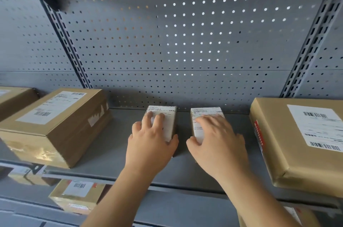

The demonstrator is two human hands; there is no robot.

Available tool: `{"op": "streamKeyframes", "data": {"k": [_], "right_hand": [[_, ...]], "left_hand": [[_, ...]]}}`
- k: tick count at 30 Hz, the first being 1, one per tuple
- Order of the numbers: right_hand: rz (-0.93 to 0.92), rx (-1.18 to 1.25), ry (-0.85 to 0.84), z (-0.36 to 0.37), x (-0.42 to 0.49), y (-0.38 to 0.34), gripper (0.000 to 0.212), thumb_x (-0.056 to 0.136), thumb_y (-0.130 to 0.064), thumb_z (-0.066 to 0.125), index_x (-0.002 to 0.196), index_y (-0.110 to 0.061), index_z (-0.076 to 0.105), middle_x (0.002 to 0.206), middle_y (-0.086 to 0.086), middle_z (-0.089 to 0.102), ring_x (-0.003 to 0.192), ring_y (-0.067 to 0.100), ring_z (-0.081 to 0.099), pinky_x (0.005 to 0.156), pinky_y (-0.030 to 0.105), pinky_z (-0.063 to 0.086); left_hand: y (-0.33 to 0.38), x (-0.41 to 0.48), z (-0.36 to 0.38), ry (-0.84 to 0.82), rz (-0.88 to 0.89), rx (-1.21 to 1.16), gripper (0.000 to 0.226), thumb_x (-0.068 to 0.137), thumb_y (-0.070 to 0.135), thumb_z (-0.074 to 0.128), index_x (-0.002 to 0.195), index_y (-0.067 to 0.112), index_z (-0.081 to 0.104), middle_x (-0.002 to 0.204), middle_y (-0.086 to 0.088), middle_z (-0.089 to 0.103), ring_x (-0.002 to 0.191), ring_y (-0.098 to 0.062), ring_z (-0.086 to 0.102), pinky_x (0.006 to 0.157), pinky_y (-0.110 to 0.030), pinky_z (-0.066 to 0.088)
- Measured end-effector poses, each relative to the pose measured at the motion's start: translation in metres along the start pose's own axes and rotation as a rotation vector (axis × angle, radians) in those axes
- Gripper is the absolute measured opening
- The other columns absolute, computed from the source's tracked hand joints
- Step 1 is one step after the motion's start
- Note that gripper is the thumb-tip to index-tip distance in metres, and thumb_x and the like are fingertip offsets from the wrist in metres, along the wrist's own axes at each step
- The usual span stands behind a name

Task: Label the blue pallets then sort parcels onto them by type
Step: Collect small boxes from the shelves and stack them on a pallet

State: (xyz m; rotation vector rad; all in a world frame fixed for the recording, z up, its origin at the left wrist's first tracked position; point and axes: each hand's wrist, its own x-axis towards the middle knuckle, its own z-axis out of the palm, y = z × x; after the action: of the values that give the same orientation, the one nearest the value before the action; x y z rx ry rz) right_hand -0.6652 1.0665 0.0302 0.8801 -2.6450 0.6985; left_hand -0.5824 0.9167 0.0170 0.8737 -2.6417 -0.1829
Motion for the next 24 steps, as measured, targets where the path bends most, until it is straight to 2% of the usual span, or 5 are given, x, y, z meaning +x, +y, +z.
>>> {"op": "streamKeyframes", "data": {"k": [2, 5, 7, 17, 24], "right_hand": [[-0.023, -0.032, -0.040, 0.003, -0.003, 0.003, 0.039, 0.077, -0.047, 0.060, 0.112, -0.031, 0.055, 0.121, -0.018, 0.055, 0.125, 0.016, 0.048, 0.068, 0.040, 0.048], [-0.030, -0.053, -0.100, 0.008, -0.007, 0.009, 0.053, 0.084, -0.052, 0.059, 0.131, -0.033, 0.046, 0.145, -0.017, 0.046, 0.143, 0.020, 0.033, 0.077, 0.047, 0.052], [-0.037, -0.041, -0.097, 0.009, -0.009, 0.011, 0.056, 0.086, -0.050, 0.059, 0.137, -0.032, 0.045, 0.151, -0.013, 0.045, 0.147, 0.022, 0.030, 0.081, 0.050, 0.051], [-0.113, 0.101, -0.034, 0.002, -0.021, 0.010, 0.053, 0.078, -0.040, 0.068, 0.130, -0.029, 0.060, 0.141, -0.011, 0.056, 0.138, 0.020, 0.044, 0.085, 0.047, 0.053], [-0.174, 0.199, 0.020, -0.018, -0.041, -0.028, 0.050, 0.077, -0.035, 0.070, 0.126, -0.025, 0.066, 0.137, -0.007, 0.063, 0.135, 0.021, 0.050, 0.094, 0.049, 0.050]], "left_hand": [[0.005, -0.005, 0.000, 0.004, -0.012, 0.005, 0.070, 0.085, 0.065, 0.053, 0.143, 0.032, 0.036, 0.158, 0.001, 0.032, 0.129, -0.035, 0.040, 0.096, -0.044, 0.046], [0.011, -0.015, -0.001, 0.021, -0.037, 0.024, 0.073, 0.084, 0.068, 0.054, 0.144, 0.030, 0.036, 0.159, -0.002, 0.032, 0.130, -0.036, 0.041, 0.096, -0.046, 0.047], [0.013, -0.021, -0.001, 0.027, -0.044, 0.043, 0.076, 0.083, 0.071, 0.052, 0.144, 0.029, 0.036, 0.160, -0.003, 0.032, 0.131, -0.037, 0.041, 0.097, -0.046, 0.047], [0.009, -0.051, -0.017, 0.033, -0.076, -0.006, 0.072, 0.082, 0.068, 0.057, 0.142, 0.035, 0.038, 0.157, 0.004, 0.033, 0.133, -0.033, 0.039, 0.100, -0.046, 0.047], [-0.029, -0.089, -0.048, 0.101, -0.129, -0.018, 0.073, 0.081, 0.071, 0.047, 0.146, 0.039, 0.033, 0.159, 0.008, 0.029, 0.138, -0.029, 0.035, 0.104, -0.044, 0.045]]}}
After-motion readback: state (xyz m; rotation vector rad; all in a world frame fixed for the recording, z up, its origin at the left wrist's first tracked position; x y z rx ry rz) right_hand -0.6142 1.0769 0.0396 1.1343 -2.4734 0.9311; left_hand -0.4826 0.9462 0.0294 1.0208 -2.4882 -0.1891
